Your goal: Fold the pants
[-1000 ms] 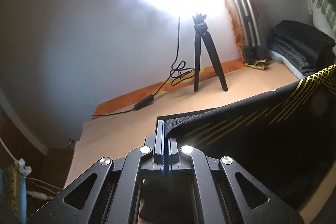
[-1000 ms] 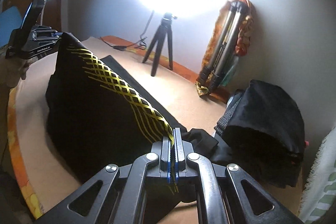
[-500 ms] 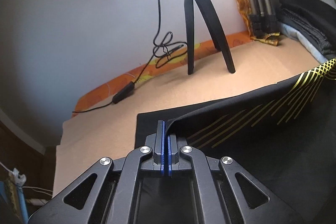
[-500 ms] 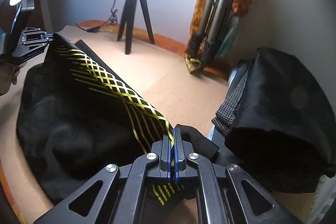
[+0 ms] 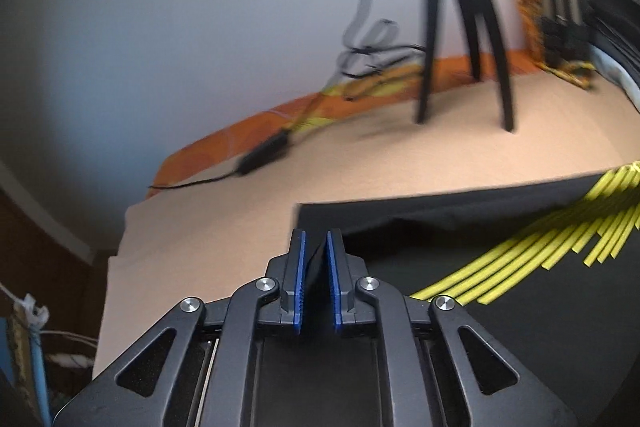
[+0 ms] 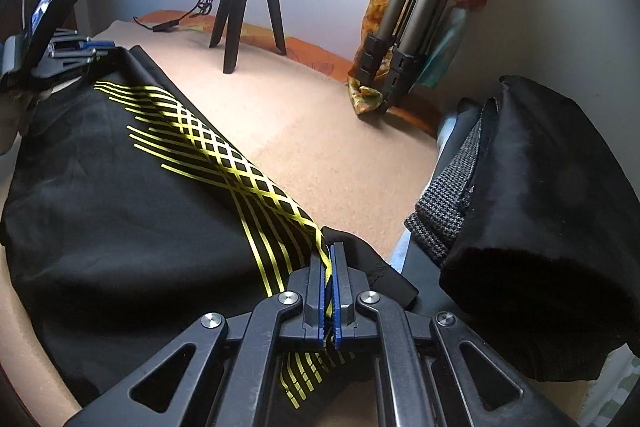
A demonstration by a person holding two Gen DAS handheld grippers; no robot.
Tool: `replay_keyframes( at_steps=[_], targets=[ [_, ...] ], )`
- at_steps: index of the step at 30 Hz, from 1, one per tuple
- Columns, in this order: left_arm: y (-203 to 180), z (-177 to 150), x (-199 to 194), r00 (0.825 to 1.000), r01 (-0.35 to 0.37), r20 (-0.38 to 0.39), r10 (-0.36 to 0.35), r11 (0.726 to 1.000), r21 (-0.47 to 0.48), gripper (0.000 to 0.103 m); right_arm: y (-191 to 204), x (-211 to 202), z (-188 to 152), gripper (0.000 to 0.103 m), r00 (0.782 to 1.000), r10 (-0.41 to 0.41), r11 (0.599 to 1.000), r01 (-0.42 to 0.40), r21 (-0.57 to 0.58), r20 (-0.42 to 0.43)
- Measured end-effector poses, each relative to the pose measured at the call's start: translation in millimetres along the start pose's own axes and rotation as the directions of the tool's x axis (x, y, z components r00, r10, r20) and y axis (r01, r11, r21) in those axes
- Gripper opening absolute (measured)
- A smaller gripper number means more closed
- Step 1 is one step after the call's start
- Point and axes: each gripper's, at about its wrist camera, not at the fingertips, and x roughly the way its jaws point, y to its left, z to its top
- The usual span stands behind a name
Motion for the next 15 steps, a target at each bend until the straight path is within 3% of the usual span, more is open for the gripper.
replay_keyframes(
  at_steps=[5,9,11,15],
  targets=[
    [37,2,-11,0.999,-0.039,0.022,0.041,0.995,-0.09,0.01,3,1,0,0.0,1.0,-0.015,1.0,0.015,-0.01,-0.013],
    [52,-4,-26,0.997,-0.069,0.034,0.072,0.994,-0.084,0.01,0,5,5,0.006,0.999,-0.011,1.0,0.011,0.0,-0.031],
    [54,-8,-35,0.996,-0.07,0.045,0.074,0.995,-0.074,0.01,-2,3,7,0.018,0.999,-0.015,1.0,0.016,0.008,-0.032],
    [53,-17,-56,0.997,-0.046,0.064,0.05,0.998,-0.052,0.011,-6,-8,10,0.019,1.0,-0.017,0.999,0.017,0.04,-0.02]
  ],
)
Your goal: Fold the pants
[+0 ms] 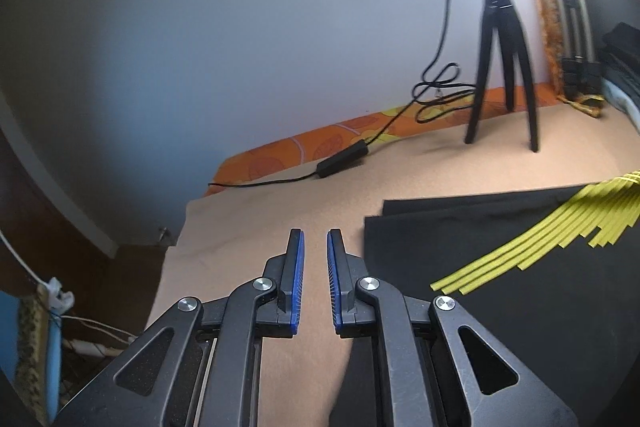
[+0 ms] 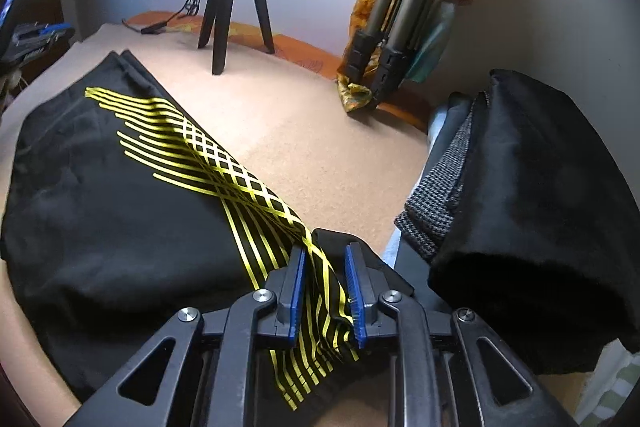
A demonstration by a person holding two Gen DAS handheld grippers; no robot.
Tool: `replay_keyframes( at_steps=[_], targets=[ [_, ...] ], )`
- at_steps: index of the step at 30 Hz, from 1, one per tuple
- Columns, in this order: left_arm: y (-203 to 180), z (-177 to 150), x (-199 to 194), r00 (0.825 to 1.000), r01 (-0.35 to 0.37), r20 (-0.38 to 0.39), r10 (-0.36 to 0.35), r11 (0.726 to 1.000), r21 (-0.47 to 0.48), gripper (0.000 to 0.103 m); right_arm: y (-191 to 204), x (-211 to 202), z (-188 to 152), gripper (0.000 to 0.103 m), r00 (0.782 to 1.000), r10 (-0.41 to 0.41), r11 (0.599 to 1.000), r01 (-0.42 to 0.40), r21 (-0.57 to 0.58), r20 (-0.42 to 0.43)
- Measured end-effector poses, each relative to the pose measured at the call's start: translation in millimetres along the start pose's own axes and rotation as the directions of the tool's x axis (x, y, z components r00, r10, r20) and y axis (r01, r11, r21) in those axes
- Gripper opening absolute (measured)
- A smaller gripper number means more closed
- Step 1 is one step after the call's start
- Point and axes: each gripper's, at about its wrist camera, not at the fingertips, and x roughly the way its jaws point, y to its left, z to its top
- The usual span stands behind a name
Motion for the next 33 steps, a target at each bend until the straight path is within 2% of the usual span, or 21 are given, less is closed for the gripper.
replay_keyframes(
  at_steps=[3,4,8,11,12,13,14,15,18,21,24,26,29,33],
  targets=[
    [-1,-7,-13,1.0,0.019,0.009,-0.019,1.0,0.003,0.024,2,-9,-2,0.012,1.0,0.007,1.0,-0.007,-0.01,-0.014],
    [-2,-10,-16,1.0,0.023,0.008,-0.023,1.0,0.008,0.028,2,-11,-4,0.004,1.0,0.009,1.0,-0.009,-0.01,-0.013],
    [-7,-15,-21,1.0,0.014,0.002,-0.014,0.999,0.032,0.028,-2,-19,-8,0.001,1.0,0.014,1.0,-0.014,0.028,-0.007],
    [-6,-17,-25,1.0,0.017,0.006,-0.017,0.999,0.03,0.028,-9,-18,-13,0.002,0.999,-0.028,0.997,0.031,0.071,-0.038],
    [-5,-19,-28,1.0,0.019,0.008,-0.019,0.999,0.028,0.028,-9,-17,-14,0.004,0.998,-0.043,0.997,0.045,0.064,-0.041],
    [-4,-20,-29,1.0,0.021,0.007,-0.021,0.999,0.026,0.028,-9,-17,-16,0.011,0.998,-0.039,0.998,0.042,0.047,-0.052],
    [-3,-22,-30,1.0,0.025,0.004,-0.025,0.999,0.023,0.028,-9,-19,-17,0.021,0.999,-0.026,0.999,0.028,0.034,-0.046],
    [-2,-24,-32,1.0,0.028,0.001,-0.028,0.999,0.021,0.028,-8,-22,-18,0.035,0.999,-0.014,1.0,0.015,0.026,-0.032],
    [-3,-31,-38,0.999,0.046,-0.014,-0.046,0.999,0.01,0.028,-10,-29,-17,0.039,1.0,-0.02,0.999,0.02,0.03,0.0],
    [-9,-37,-47,0.996,0.083,-0.014,-0.083,0.997,0.008,0.028,-15,-39,-18,0.052,1.0,0.013,0.998,-0.015,0.068,0.026],
    [-23,-40,-60,0.993,0.118,0.001,-0.118,0.993,0.027,0.028,-31,-53,-25,0.053,0.995,0.075,0.982,-0.084,0.17,0.062],
    [-37,-41,-72,0.986,0.168,0.011,-0.169,0.985,0.033,0.028,-45,-62,-35,0.053,0.989,0.118,0.957,-0.137,0.258,0.085],
    [-64,-43,-95,0.97,0.236,0.034,-0.239,0.969,0.071,0.028,-62,-71,-55,0.053,0.98,0.173,0.907,-0.198,0.371,0.101],
    [-105,-46,-123,0.941,0.326,0.052,-0.335,0.936,0.133,0.028,-68,-74,-81,0.053,0.968,0.231,0.855,-0.249,0.455,0.095]
  ],
)
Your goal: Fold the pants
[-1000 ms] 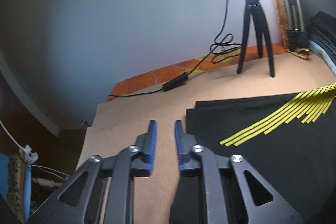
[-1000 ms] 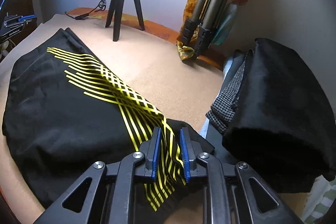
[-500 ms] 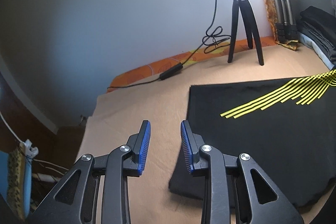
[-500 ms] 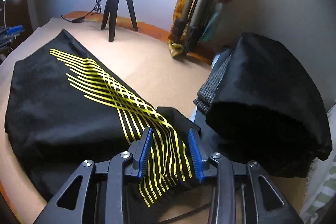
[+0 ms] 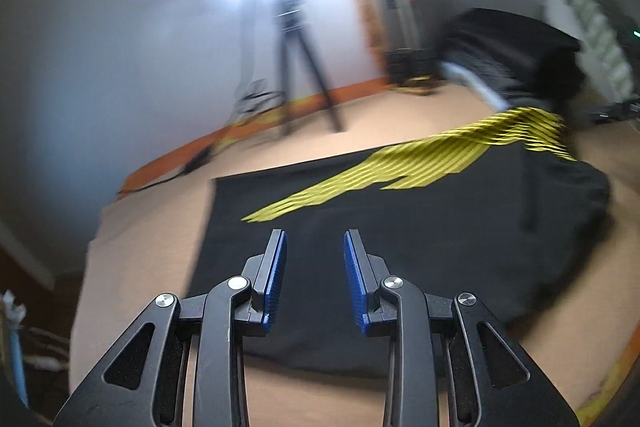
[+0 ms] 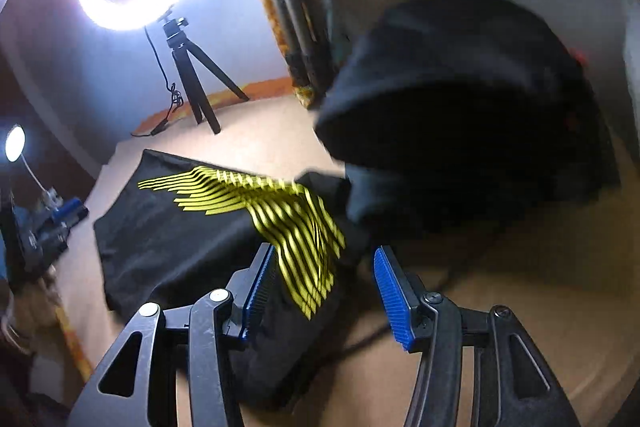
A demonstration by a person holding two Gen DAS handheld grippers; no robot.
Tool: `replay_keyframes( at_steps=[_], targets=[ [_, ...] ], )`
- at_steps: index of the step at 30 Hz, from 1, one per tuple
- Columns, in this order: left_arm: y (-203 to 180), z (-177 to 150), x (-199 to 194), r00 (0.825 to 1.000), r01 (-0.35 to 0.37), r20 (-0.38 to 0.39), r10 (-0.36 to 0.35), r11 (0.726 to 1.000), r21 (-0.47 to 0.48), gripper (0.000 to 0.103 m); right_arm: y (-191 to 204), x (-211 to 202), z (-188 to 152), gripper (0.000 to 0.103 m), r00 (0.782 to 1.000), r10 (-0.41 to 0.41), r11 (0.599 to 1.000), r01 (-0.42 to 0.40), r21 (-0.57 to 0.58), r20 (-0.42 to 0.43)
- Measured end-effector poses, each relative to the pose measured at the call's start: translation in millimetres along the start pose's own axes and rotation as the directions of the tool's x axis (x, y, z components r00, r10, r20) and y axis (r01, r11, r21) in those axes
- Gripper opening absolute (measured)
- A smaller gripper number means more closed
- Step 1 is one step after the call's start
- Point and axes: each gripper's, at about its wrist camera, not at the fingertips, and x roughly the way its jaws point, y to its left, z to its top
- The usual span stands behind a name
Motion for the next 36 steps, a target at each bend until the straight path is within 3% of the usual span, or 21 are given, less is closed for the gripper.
replay_keyframes(
  at_steps=[3,8,14,16,18,22,25,29,31,36],
  targets=[
    [-36,3,-2,0.999,0.05,0.004,-0.05,0.997,0.06,0.028,-8,-2,-11,0.053,1.0,0.014,0.999,-0.014,0.048,-0.016],
    [-85,16,8,0.997,0.073,-0.001,-0.074,0.988,0.138,0.028,-23,6,-11,0.053,0.999,0.035,0.994,-0.035,0.108,0.0],
    [-102,37,25,0.996,0.087,-0.012,-0.086,0.988,0.13,0.028,-34,38,-7,0.053,0.994,0.103,0.985,-0.095,0.143,-0.048],
    [-99,38,30,0.997,0.076,-0.019,-0.074,0.989,0.126,0.028,-34,47,-5,0.045,0.993,0.111,0.983,-0.102,0.152,-0.049],
    [-91,35,33,0.998,0.062,-0.021,-0.06,0.991,0.12,0.028,-34,50,-2,0.035,0.991,0.125,0.981,-0.116,0.157,-0.046],
    [-33,28,40,0.999,-0.016,-0.028,0.017,0.999,0.038,0.028,-29,51,2,0.019,0.995,0.1,0.987,-0.096,0.129,-0.028],
    [21,19,45,0.998,-0.055,-0.031,0.054,0.997,-0.056,0.028,-22,47,2,0.018,0.998,0.056,0.996,-0.055,0.076,-0.012],
    [93,5,65,0.996,-0.077,-0.053,0.069,0.985,-0.156,0.036,-3,46,4,0.018,1.0,0.008,1.0,-0.008,0.003,0.006],
    [114,2,82,0.996,-0.071,-0.07,0.06,0.986,-0.152,0.036,9,44,6,0.018,1.0,-0.016,0.999,0.018,-0.051,0.022],
    [121,3,129,0.989,-0.068,-0.132,0.059,0.996,-0.065,0.037,23,41,10,0.018,0.999,-0.023,0.995,0.027,-0.094,0.047]
  ],
)
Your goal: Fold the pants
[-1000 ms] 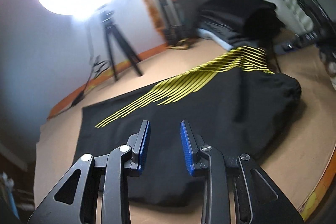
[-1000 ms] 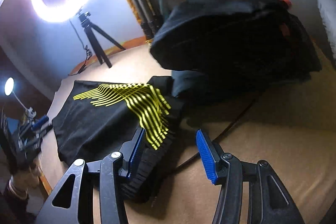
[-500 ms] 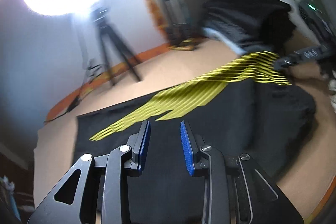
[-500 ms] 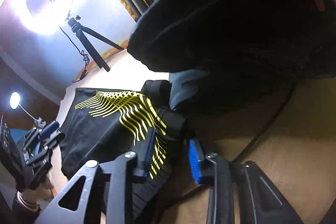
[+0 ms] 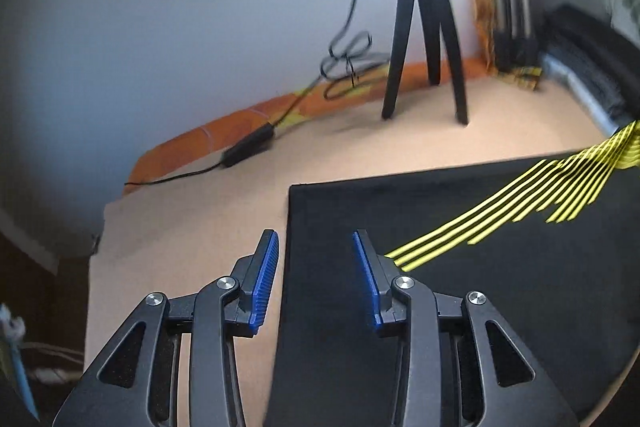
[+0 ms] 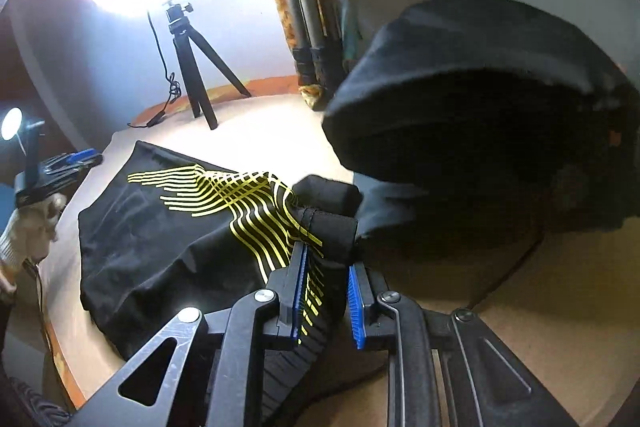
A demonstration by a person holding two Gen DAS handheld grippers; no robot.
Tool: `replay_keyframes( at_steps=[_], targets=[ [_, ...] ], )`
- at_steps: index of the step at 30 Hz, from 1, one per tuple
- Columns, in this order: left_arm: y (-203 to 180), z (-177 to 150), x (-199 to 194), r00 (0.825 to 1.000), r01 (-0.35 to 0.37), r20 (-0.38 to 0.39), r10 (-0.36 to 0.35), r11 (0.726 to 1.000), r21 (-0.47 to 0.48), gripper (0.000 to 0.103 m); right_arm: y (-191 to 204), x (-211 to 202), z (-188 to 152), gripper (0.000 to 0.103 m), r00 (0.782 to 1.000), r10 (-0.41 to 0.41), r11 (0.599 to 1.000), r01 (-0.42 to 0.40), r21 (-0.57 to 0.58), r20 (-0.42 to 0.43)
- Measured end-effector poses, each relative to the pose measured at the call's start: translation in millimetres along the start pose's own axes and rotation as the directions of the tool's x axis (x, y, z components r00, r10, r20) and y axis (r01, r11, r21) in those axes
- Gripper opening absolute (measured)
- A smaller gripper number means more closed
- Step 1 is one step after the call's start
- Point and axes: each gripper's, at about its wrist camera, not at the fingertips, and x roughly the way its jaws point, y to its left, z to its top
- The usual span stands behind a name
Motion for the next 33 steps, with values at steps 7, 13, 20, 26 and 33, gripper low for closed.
replay_keyframes(
  at_steps=[7,13,20,26,33],
  targets=[
    [5,9,49,0.998,-0.036,-0.053,0.033,0.998,-0.053,0.04,4,2,12,0.017,0.999,-0.013,0.999,0.015,-0.036,0.044],
    [6,6,52,0.992,-0.117,-0.053,0.113,0.99,-0.083,0.04,-8,26,18,0.015,0.997,-0.074,0.996,0.074,-0.057,-0.005],
    [25,6,44,0.965,-0.261,-0.063,0.254,0.949,-0.174,0.04,-8,28,17,0.027,0.996,-0.076,0.993,0.07,-0.094,-0.054],
    [-23,30,13,0.998,-0.043,0.047,0.047,0.996,-0.072,0.043,-12,21,13,0.032,0.996,-0.071,0.995,0.068,-0.069,-0.044],
    [-124,54,-1,0.982,0.17,0.056,-0.181,0.973,0.156,0.048,-12,24,9,0.035,0.997,-0.048,0.998,0.044,-0.052,-0.061]
  ],
)
